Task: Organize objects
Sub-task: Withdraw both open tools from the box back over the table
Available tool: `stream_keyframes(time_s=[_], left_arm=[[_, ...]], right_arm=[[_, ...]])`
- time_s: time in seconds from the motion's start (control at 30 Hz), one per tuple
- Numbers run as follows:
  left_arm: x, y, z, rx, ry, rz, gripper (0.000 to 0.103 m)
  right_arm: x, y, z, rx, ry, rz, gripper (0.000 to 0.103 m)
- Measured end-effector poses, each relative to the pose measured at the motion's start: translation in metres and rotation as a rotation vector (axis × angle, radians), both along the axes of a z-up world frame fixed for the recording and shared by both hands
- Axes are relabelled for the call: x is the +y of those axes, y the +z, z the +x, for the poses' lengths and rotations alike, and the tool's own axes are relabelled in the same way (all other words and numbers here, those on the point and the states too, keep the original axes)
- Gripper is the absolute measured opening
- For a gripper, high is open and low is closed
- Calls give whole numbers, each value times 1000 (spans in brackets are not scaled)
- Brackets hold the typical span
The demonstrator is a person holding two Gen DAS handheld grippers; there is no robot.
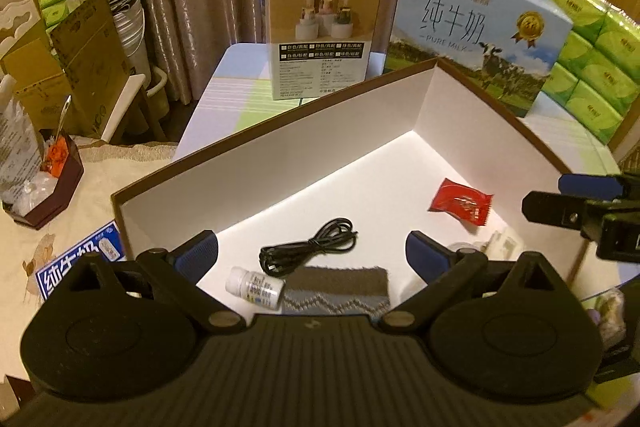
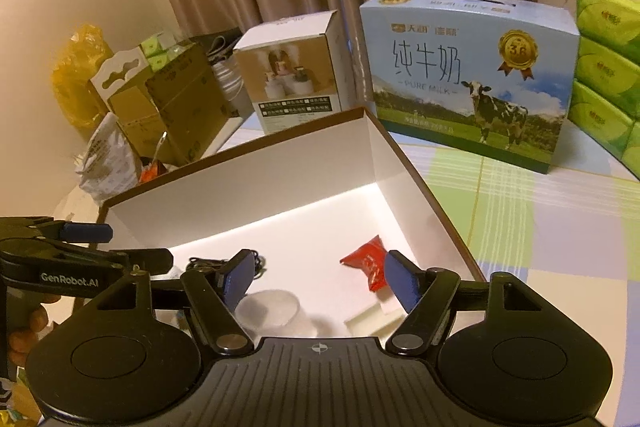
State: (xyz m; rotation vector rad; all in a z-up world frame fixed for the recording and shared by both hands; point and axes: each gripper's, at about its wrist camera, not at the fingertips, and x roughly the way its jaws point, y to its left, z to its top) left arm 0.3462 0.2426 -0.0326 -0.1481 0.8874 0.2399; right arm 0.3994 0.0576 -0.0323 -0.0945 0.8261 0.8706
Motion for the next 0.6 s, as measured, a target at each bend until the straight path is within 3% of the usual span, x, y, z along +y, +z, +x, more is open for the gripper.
stream_keyframes(time_s=[0.6], left_arm=[[-41,38,-73,-46,4,-46,99]], right_arm=[[-50,26,-63,8,-31,45,74]])
